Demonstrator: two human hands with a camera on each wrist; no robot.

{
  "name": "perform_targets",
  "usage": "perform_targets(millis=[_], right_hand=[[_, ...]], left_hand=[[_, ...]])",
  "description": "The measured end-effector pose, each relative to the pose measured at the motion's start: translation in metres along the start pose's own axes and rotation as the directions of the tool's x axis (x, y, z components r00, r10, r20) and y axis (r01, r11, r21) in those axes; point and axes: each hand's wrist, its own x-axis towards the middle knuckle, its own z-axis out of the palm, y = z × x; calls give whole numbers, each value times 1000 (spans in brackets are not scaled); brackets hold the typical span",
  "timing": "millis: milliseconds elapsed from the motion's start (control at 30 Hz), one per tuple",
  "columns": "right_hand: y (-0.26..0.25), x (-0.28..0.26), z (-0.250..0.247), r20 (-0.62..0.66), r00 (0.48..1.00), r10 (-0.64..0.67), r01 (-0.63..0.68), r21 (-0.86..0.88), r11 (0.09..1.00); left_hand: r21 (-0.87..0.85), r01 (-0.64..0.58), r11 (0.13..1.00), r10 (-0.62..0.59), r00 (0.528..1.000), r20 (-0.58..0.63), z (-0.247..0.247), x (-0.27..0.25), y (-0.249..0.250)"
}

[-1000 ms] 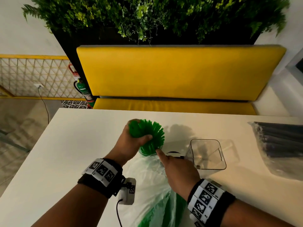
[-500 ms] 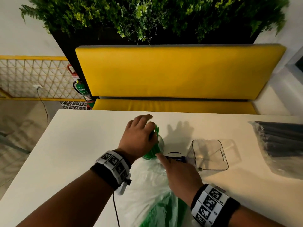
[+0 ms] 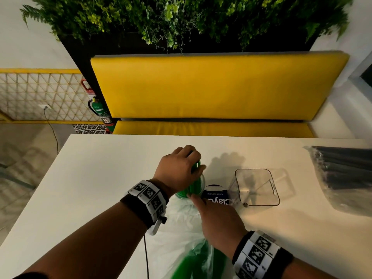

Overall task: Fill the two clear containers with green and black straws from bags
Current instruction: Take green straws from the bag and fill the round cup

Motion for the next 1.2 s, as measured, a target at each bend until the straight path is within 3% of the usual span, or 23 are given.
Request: perform_targets(millis=[100, 267, 433, 500, 533, 600, 633, 667, 733, 767, 833, 900, 1000, 1133, 1200], right_hand=[[-1, -2, -1, 3, 1000, 8, -8, 0, 1000], [2, -3, 3, -12, 1000, 15, -15, 8, 1000], [6, -8, 7, -41, 999, 11, -7, 101, 995], [12, -14, 8, -28, 999, -41, 45, 184, 982], [16, -19, 8, -18, 997, -80, 82, 230, 970], [23, -27, 10, -12, 990, -139, 136, 299, 945], [27, -30, 12, -16, 989, -148, 145, 318, 937], [30, -33, 14, -18, 990, -142, 139, 330, 934], [31, -37, 17, 5, 997, -79, 72, 380, 922], [32, -38, 19, 31, 999, -43, 26, 410, 912], [31, -39, 22, 89, 996, 7, -43, 408, 912], [29, -41, 25, 106, 994, 42, -82, 410, 908], [24, -43, 29, 68, 997, 28, -57, 463, 884], [19, -53, 21, -10, 1000, 27, -18, 513, 858], [21, -59, 19, -39, 998, 48, -21, 510, 860]], left_hand=[[-66, 77, 995, -77, 997, 2, -2, 3, 2], [14, -49, 999, 49, 998, 46, -6, 0, 0], [27, -25, 999, 20, 986, 163, -21, 1, 3], [16, -2, 1000, 1, 999, 55, -41, 2, 6], [13, -3, 1000, 3, 999, -54, -54, -1, 9], [-9, -58, 998, 54, 969, -241, -78, -15, 19], [-38, -96, 995, 82, 960, -268, -85, -27, 27], [-95, -127, 987, 101, 967, -235, -88, -42, 37], [-247, -96, 964, 104, 994, 21, -75, -78, 57], [-291, -25, 957, 88, 975, 206, -61, -95, 65], [-284, 124, 951, 40, 860, 509, -24, -121, 73], [-258, 293, 921, -63, 763, 643, 15, -134, 73], [-191, 485, 853, -239, 689, 684, 62, -138, 75], [51, 526, 849, -400, 577, 712, 96, -135, 88], [77, 555, 828, -441, 562, 700, 103, -140, 94]])
